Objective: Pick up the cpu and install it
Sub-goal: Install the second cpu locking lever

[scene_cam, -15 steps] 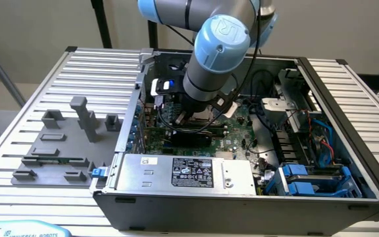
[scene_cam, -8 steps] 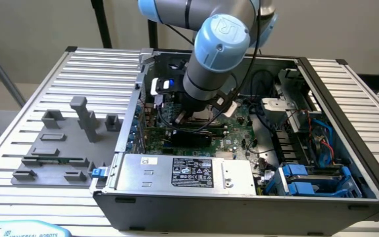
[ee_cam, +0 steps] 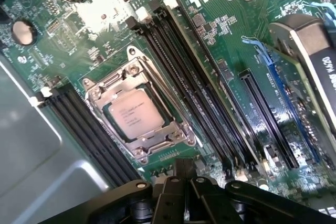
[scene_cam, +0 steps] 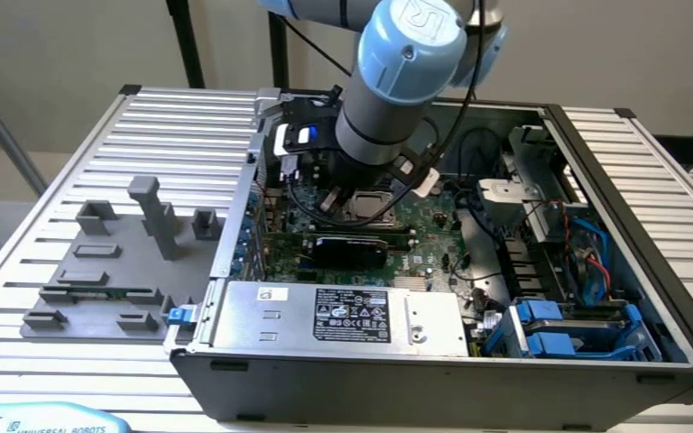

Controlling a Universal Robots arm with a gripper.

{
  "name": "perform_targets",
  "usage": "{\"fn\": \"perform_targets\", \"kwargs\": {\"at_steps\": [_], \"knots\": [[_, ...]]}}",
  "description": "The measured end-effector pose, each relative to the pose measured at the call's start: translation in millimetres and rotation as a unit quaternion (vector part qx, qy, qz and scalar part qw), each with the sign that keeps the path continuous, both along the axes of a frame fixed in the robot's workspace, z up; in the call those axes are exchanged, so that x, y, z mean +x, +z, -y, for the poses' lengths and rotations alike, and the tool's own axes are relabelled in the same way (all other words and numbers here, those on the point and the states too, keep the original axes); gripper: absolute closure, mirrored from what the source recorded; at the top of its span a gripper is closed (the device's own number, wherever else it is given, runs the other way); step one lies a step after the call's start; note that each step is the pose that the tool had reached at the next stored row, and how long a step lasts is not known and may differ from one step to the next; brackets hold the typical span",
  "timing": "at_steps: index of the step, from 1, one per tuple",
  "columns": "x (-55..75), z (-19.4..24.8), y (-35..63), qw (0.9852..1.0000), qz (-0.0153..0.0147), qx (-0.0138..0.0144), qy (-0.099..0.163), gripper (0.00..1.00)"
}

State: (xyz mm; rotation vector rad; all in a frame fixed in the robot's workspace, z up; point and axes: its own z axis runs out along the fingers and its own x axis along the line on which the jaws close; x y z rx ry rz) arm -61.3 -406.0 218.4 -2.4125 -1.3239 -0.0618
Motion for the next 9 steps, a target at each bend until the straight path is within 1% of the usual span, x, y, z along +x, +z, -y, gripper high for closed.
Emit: {"fn": "perform_targets", "kwargs": {"at_steps": [9], "knots": [[0.0, 0.0, 0.7, 1.0, 0.0, 0.0, 0.0, 0.89]]}}
